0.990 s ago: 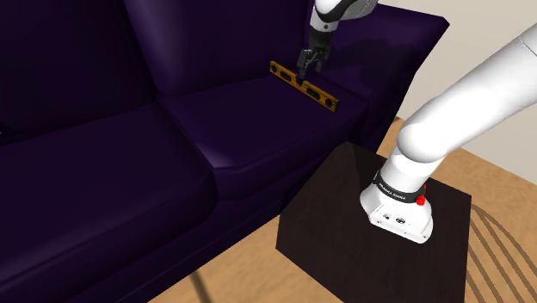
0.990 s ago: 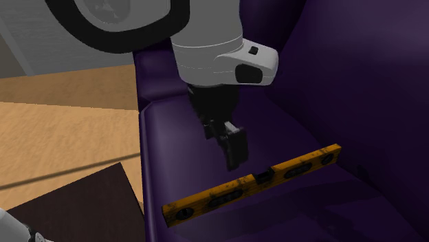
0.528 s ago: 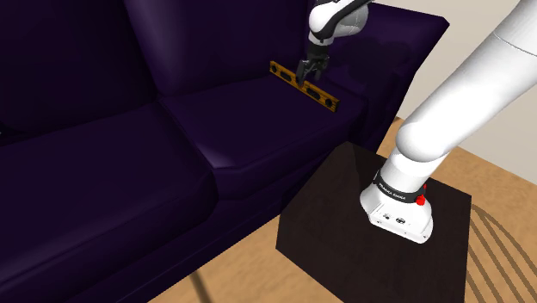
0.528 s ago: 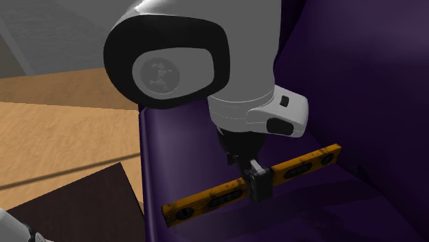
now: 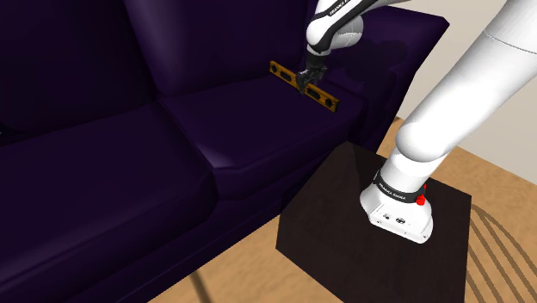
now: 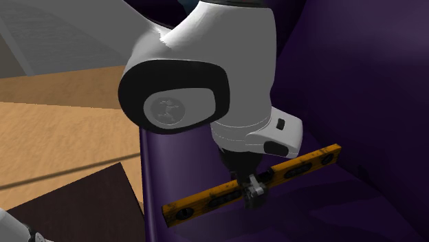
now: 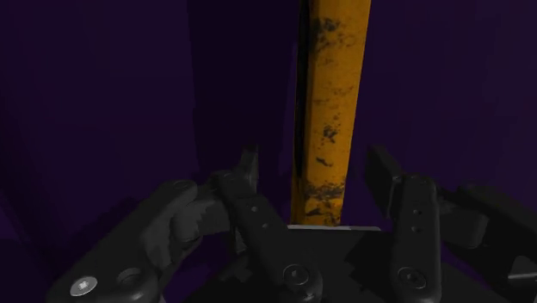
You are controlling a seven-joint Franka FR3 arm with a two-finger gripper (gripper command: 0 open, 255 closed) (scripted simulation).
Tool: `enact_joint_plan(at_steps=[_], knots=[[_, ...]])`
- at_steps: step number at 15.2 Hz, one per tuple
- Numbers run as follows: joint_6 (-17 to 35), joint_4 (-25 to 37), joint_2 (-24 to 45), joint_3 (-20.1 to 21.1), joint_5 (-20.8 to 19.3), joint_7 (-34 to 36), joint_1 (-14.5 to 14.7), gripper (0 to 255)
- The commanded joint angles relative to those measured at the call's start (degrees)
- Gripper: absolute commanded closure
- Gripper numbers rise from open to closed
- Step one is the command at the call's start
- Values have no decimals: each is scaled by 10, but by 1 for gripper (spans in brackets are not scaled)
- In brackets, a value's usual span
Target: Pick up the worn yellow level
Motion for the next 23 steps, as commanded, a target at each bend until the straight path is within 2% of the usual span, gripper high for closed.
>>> enact_joint_plan(at_steps=[1, 9, 23], knots=[[2, -1, 1, 0, 0, 0, 0, 255], [1, 0, 1, 0, 0, 0, 0, 255], [-116, 55, -62, 6, -13, 12, -1, 255]])
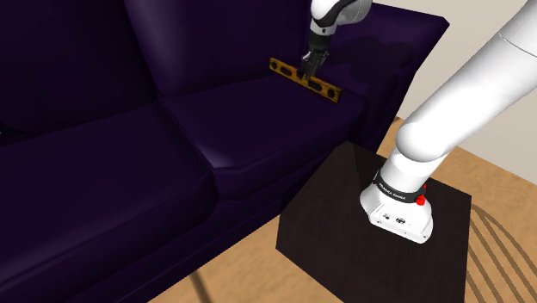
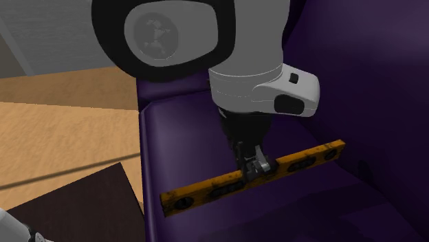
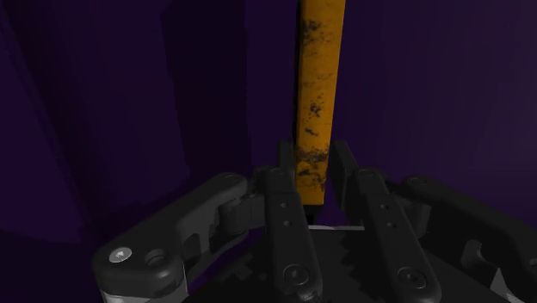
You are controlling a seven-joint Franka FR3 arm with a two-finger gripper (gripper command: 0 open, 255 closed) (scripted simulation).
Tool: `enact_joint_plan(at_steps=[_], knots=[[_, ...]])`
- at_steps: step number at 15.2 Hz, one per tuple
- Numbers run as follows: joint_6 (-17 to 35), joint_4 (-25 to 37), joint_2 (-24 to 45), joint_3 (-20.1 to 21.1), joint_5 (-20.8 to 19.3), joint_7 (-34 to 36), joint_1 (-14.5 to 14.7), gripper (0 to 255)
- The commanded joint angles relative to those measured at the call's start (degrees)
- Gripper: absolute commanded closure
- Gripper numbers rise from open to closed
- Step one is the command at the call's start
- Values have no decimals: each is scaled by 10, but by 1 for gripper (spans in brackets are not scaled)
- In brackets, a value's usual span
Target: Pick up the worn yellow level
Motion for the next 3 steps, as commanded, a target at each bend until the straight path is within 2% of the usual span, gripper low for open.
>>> enact_joint_plan(at_steps=[1, 3], knots=[[-16, 10, -9, 2, -1, 2, 0, 255], [-18, 10, -9, 2, -1, 3, 0, 255]])
